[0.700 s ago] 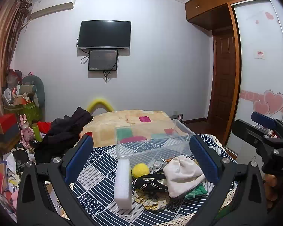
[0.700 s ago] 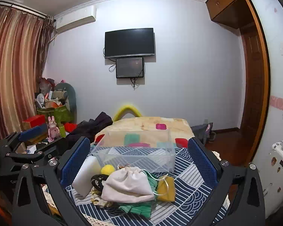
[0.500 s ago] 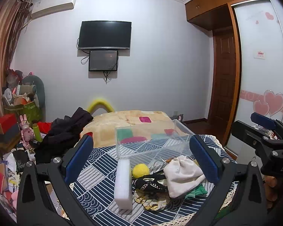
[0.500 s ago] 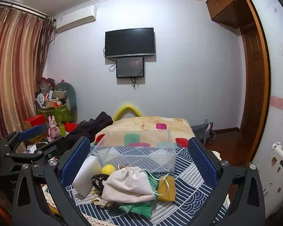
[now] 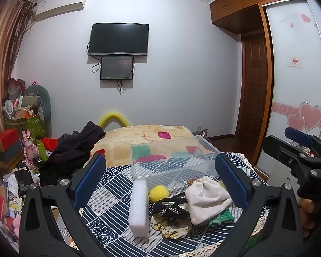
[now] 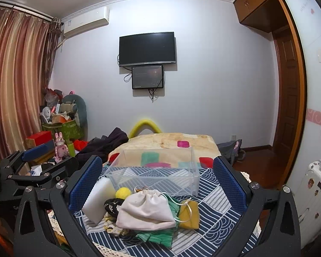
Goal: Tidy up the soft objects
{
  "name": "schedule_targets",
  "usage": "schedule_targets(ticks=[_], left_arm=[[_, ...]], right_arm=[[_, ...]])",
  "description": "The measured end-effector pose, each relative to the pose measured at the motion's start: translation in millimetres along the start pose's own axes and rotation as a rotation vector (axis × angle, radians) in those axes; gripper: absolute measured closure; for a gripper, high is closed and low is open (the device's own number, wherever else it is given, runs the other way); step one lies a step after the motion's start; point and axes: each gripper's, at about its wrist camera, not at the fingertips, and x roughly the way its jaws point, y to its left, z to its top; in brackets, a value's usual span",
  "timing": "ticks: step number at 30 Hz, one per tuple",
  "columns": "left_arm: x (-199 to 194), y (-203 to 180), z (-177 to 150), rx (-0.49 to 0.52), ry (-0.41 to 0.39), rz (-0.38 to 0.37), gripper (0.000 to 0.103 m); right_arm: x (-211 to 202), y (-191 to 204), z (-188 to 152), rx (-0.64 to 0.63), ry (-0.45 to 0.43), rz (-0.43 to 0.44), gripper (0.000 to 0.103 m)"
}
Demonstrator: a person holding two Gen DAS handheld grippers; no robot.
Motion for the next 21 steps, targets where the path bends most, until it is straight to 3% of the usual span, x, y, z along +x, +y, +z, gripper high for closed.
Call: schedule_targets(ticks=[21], left_arm=[[-0.6,-1.6,0.3,-0.003,-0.003,-0.005,0.0]], right_arm=[[-0.6,0.6,1.6,-0.001,-0.003,0.003,0.0]])
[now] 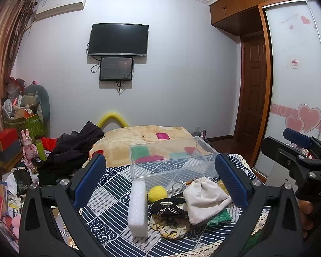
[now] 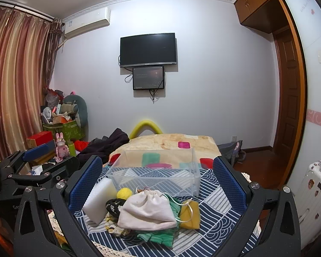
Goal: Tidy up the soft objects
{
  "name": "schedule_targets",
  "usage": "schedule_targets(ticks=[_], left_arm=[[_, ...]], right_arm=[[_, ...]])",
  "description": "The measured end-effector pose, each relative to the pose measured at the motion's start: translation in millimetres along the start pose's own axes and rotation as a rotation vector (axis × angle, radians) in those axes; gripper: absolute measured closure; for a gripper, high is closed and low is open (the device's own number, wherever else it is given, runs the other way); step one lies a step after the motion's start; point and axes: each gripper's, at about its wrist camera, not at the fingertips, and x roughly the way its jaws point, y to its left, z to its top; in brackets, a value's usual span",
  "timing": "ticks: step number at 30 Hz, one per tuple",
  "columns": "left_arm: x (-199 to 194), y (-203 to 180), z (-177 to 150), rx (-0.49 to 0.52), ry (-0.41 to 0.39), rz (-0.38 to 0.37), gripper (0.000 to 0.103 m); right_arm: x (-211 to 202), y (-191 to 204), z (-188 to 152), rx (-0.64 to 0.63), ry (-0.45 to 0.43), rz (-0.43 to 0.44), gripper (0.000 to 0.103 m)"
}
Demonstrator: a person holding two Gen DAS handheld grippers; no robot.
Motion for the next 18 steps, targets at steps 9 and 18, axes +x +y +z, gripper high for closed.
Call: schedule_targets(ticks=[9,18], left_arm=[[-1.1,0.5,0.6,-0.003,0.001,-0.002,0.0],[-1.4,0.9,0.6,-0.004,0.001,-0.003,0.0]], right_arm=[[-0.9,1.0,0.6,0.0,0.0,0.0,0.0],[-1.6,0.4,0.5,0.001,-0.002,0.001,0.0]])
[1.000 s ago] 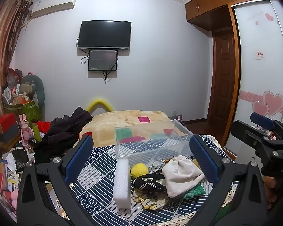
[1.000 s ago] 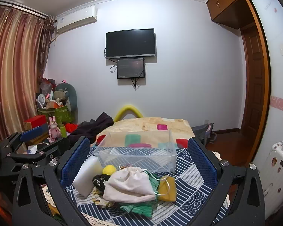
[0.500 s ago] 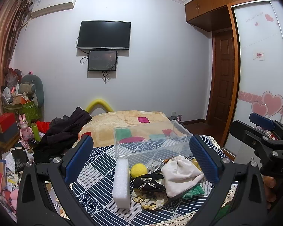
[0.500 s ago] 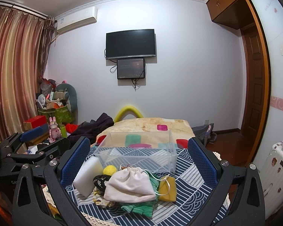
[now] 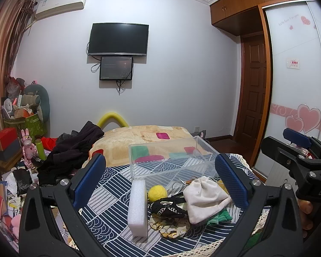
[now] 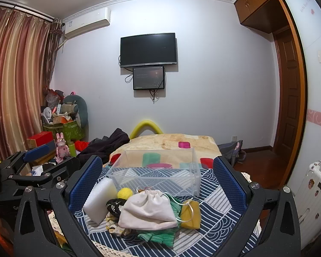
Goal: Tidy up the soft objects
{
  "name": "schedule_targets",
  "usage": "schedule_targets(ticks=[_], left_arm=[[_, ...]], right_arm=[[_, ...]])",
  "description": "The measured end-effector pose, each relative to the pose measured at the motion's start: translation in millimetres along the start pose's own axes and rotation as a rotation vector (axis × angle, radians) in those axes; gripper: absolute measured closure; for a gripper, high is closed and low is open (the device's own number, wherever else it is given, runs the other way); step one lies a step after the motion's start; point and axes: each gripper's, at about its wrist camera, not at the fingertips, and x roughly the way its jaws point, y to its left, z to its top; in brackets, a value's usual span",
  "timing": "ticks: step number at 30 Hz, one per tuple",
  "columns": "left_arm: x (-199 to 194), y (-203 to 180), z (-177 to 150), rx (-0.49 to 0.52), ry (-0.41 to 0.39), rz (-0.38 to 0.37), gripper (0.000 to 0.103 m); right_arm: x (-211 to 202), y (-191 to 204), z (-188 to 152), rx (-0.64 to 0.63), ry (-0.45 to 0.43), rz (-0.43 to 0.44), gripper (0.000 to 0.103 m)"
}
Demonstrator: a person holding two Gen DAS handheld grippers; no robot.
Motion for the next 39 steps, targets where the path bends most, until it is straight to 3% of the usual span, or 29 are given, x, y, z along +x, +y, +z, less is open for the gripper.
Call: schedule_targets(ticks=[12,13,15,19,27,32,39], left_arm=[[11,7,-7,-0.007,0.037,-0.022,0.001],[16,10,-9,-0.016,0.051,-0.03,0.004],[25,18,-14,-0.042,0.089,-0.028,0.02],[47,36,-24,-0.101,0.164,0.004,0.027],[83,47,-51,-0.106,0.261,0.063,0.04],[98,49,-64,-0.093,0.312,0.048,0.049],[115,50,-80,-0.102,0.38,0.026,0.065]], right_arm=[[7,-2,-6,0.007,0.015,-0.008,0.0],[8,-5,-8,0.012,0.019,-0.011,0.0],[14,-13,-14,0.025,0.036,-0.013,0.0],[26,-29,-25,0.062,0.075,-0.017,0.001],[52,-51,-48,0.079,0.188,-0.061,0.018],[69,-65,-61,0.109,0.274,-0.09,0.029],[80,-84,-73,0.156,0.351,-0.139,0.03]])
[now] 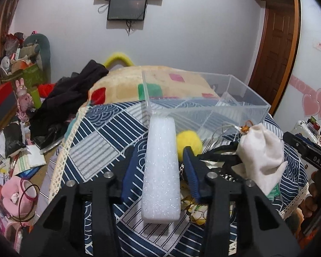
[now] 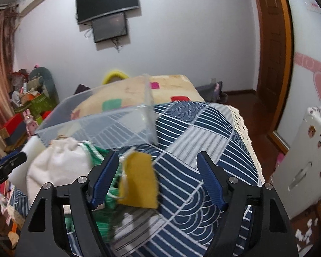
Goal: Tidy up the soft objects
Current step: 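Grasp the white foam block with the left tool while the right tool grasps the yellow sponge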
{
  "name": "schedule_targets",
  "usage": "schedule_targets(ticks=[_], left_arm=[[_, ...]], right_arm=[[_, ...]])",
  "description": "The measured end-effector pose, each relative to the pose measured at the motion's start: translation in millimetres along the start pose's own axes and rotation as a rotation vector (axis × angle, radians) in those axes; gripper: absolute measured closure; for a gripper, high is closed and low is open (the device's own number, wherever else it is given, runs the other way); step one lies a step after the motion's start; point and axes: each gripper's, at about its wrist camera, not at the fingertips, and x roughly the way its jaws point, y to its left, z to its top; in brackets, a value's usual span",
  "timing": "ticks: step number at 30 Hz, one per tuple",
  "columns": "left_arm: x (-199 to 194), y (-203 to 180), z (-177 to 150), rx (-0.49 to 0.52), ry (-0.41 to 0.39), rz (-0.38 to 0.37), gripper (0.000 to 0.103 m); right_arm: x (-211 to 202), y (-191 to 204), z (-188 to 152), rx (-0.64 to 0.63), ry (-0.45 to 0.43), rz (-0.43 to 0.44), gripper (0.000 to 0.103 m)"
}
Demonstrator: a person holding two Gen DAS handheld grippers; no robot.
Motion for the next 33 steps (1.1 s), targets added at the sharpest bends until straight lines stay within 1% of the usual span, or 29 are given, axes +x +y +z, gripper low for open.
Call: schedule_targets(ticks=[3,6,8,11,15,20,21,23,25,26,27,30,33], left_arm=[[8,0,-3,-0.002,0.02,-0.01,0.073],[10,-1,-5,0.006,0.024,-0.008,0.073],[11,-3,-5,0.012,0.02,-0.005,0.073],[10,-3,-6,0.017,0.017,-0.002,0.073],[11,-3,-5,0.018,0.016,-0.002,0.073],[7,-5,-6,0.034,0.002,0.014,0.073],[6,-5,-5,0.035,-0.002,0.015,0.073],[3,-4,-4,0.032,-0.007,0.014,0.073],[-1,-3,-4,0.029,-0.011,0.015,0.073],[-3,-2,-4,0.029,-0.015,0.02,0.073],[-5,-1,-4,0.029,-0.02,0.025,0.073],[-14,2,-3,0.018,-0.037,0.038,0.073],[-26,7,3,0.002,-0.069,0.053,0.073]], right_arm=[[4,-11,0,0.044,0.023,-0.016,0.03],[7,-23,-2,0.09,0.058,-0.022,0.03],[8,-24,-5,0.094,0.073,-0.017,0.03],[10,-18,-6,0.082,0.091,0.021,0.03],[4,-5,-7,0.043,0.09,0.073,0.03],[15,8,-11,0.019,0.128,0.083,0.031],[20,7,-12,0.022,0.14,0.082,0.035],[29,4,-15,0.038,0.161,0.081,0.054],[29,0,-14,0.066,0.177,0.135,0.066],[26,0,-13,0.072,0.174,0.154,0.067],[23,1,-12,0.066,0.164,0.154,0.067],[14,5,-10,0.029,0.123,0.082,0.068],[6,3,-5,0.04,0.092,0.079,0.068]])
